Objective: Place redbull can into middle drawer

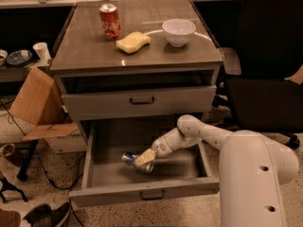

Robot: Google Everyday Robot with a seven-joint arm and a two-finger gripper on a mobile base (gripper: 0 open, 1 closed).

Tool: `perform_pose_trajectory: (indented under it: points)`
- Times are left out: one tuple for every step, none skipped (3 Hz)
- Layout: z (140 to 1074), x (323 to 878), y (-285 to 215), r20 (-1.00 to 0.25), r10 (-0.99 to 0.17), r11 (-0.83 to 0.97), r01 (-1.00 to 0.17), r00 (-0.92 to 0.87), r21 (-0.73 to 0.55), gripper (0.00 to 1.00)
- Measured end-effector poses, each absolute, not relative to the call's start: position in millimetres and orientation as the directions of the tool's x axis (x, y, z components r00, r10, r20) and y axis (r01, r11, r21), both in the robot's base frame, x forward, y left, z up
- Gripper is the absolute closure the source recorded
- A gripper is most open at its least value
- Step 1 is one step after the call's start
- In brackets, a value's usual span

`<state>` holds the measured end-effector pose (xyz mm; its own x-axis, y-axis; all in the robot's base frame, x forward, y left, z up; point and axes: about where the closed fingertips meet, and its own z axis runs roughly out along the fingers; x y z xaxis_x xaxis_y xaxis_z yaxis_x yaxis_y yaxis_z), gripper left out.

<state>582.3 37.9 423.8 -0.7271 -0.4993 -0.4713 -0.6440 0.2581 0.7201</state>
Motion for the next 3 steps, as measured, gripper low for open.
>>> perform_pose_trajectory:
  points:
    - [423.8,582.3,38.0,-0.471,-0.499,0.258,-0.644,-0.727,0.72,0.34]
    - [423.7,582.2,38.0,-0.471,-0.499,0.258,-0.644,-0.727,0.72,0.04]
    - [423.7,582.2,38.1,-0.471,-0.499,0.258,-0.644,-0.727,0.72,0.0]
